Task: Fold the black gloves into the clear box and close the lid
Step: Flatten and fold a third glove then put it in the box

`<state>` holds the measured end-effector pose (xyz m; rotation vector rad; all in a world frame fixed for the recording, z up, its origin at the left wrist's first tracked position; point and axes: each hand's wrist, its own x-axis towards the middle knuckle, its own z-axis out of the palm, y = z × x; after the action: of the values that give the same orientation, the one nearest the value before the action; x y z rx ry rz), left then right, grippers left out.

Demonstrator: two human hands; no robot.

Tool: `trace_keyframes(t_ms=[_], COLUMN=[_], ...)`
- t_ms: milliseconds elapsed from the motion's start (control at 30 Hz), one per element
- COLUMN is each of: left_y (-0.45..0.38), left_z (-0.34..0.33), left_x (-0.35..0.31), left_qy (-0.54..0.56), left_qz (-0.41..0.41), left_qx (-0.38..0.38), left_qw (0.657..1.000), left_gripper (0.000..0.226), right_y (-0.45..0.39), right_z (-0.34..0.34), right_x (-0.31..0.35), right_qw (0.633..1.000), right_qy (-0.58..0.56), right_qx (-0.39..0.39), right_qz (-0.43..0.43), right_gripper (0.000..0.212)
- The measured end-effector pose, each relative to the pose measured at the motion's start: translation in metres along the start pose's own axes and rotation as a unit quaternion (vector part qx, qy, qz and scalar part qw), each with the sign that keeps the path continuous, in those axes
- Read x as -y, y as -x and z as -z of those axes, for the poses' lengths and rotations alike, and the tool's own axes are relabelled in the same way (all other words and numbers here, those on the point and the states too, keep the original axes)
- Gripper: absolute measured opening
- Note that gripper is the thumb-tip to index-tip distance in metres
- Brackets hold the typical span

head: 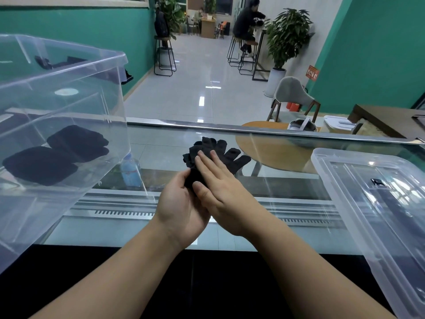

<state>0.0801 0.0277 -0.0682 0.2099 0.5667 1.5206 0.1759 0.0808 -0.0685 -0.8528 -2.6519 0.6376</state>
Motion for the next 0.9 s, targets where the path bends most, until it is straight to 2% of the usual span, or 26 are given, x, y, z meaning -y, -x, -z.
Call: trace_keyframes(t_ms=[67,133,200,267,300,333,367,433,467,500,600,667,700,800,867,900], left_y=[0.000,-0.003,-0.005,-0.002,0.000,0.001,0.002,0.004,0.005,0.007,0.008,0.008,0.008,0.011,0.010,0.009], left_z=[-0.002,0.000,0.001,-0.001,-0.002,-0.003,-0.004,-0.006,-0.006,-0.007,-0.007,-0.005,-0.003,-0.002,-0.003,-0.001], left_x=[0.000,0.001,-0.002,-0.006,-0.008,-0.009,-0.010,-0.008,-0.008,-0.008,-0.010,-0.012,-0.013,-0.020,-0.021,-0.021], left_qy=[0.001,-0.005,-0.004,0.017,0.028,0.035,0.037,0.035,0.031,0.025,-0.043,-0.154,-0.207,-0.320,-0.395,-0.445], left_qz=[0.005,-0.034,-0.075,-0.089,-0.089,-0.086,-0.084,-0.077,-0.075,-0.075,-0.056,-0.030,-0.017,0.016,-0.004,-0.034], left_qx=[-0.006,-0.033,-0.069,-0.077,-0.075,-0.070,-0.063,-0.047,-0.047,-0.050,-0.066,-0.088,-0.096,-0.109,-0.134,-0.161], left_qw=[1.000,0.999,0.995,0.993,0.993,0.993,0.994,0.995,0.996,0.996,0.995,0.984,0.973,0.941,0.909,0.880], left_gripper=[0.049,0.038,0.029,0.027,0.026,0.026,0.026,0.027,0.027,0.026,0.025,0.025,0.026,0.021,0.009,0.005], right_y=[0.001,0.002,0.003,0.004,0.004,0.003,0.003,0.002,0.001,-0.001,-0.004,-0.005,-0.005,-0.002,0.002,0.004], right_z=[0.000,0.002,0.007,0.014,0.018,0.021,0.023,0.025,0.024,0.023,0.021,0.022,0.023,0.027,0.029,0.029], right_x=[0.002,0.003,0.002,-0.003,-0.006,-0.007,-0.007,-0.004,-0.004,-0.004,-0.008,-0.013,-0.015,-0.019,-0.018,-0.018], right_qw=[1.000,0.995,0.976,0.942,0.923,0.902,0.865,0.755,0.710,0.681,0.654,0.655,0.671,0.758,0.809,0.831], right_qy=[-0.012,-0.095,-0.173,-0.185,-0.222,-0.290,-0.386,-0.574,-0.637,-0.675,-0.706,-0.697,-0.679,-0.580,-0.511,-0.479], right_qx=[0.019,-0.003,-0.129,-0.254,-0.256,-0.205,-0.134,-0.039,-0.026,-0.032,-0.098,-0.136,-0.149,-0.167,-0.155,-0.144], right_qz=[0.012,0.019,-0.015,-0.115,-0.181,-0.246,-0.292,-0.314,-0.300,-0.281,-0.253,-0.257,-0.256,-0.247,-0.247,-0.244], right_gripper=[0.060,0.061,0.053,0.034,0.037,0.045,0.052,0.056,0.053,0.046,0.030,0.027,0.025,0.025,0.027,0.024])
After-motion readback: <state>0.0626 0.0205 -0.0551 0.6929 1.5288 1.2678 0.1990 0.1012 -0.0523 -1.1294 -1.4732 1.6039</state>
